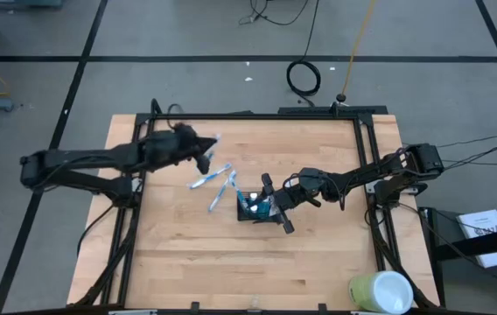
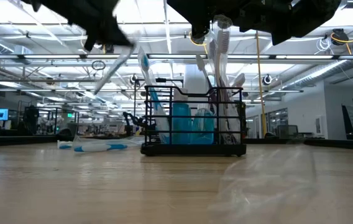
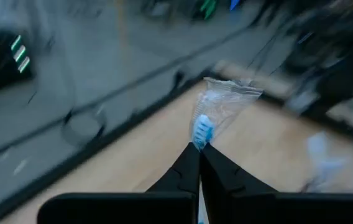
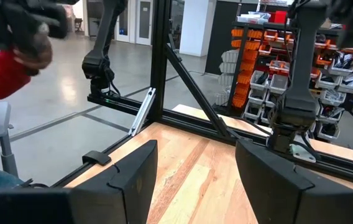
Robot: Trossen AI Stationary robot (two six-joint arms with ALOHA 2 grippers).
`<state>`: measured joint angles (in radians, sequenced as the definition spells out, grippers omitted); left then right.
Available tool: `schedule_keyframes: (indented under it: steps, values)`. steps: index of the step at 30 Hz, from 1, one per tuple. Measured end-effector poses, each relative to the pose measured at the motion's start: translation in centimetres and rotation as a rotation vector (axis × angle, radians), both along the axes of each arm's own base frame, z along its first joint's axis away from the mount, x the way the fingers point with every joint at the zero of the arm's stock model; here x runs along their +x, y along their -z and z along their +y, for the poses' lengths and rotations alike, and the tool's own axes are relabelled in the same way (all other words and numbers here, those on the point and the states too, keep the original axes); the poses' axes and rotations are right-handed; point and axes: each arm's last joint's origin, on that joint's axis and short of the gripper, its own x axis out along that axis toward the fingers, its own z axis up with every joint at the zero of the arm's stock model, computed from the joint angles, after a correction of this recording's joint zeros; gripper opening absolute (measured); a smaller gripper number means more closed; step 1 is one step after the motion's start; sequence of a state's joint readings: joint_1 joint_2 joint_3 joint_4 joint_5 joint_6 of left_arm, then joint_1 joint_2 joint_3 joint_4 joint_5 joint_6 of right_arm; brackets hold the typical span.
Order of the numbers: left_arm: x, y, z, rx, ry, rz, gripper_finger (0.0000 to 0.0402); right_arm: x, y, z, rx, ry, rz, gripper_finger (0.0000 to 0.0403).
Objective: Pick & Place toothbrushing station
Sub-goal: Put the blue toothbrush into the left section of the wire organizer
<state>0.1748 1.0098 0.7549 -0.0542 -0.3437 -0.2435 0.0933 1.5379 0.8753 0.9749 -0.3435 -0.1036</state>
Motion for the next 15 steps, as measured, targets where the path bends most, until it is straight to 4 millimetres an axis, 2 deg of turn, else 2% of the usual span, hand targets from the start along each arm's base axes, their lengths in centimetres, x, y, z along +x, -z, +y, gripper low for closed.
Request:
schedule_keyframes:
  steps: [4,9,15]
  values:
    - [-0.1,0.0,-2.3,0.092,0.116,-0.182,0.0003,0.0,0.0,0.0,0.000,0.000,0.000,0.0210]
    - [-0.8,2.2,-4.8,0.206,0.226,-0.400,0.0002,0.0,0.0,0.0,0.000,0.000,0.000,0.0210]
    - [-2.5,4.8,-6.1,0.299,0.266,-0.572,0.0002,0.0,0.0,0.0,0.000,0.000,0.000,0.0210]
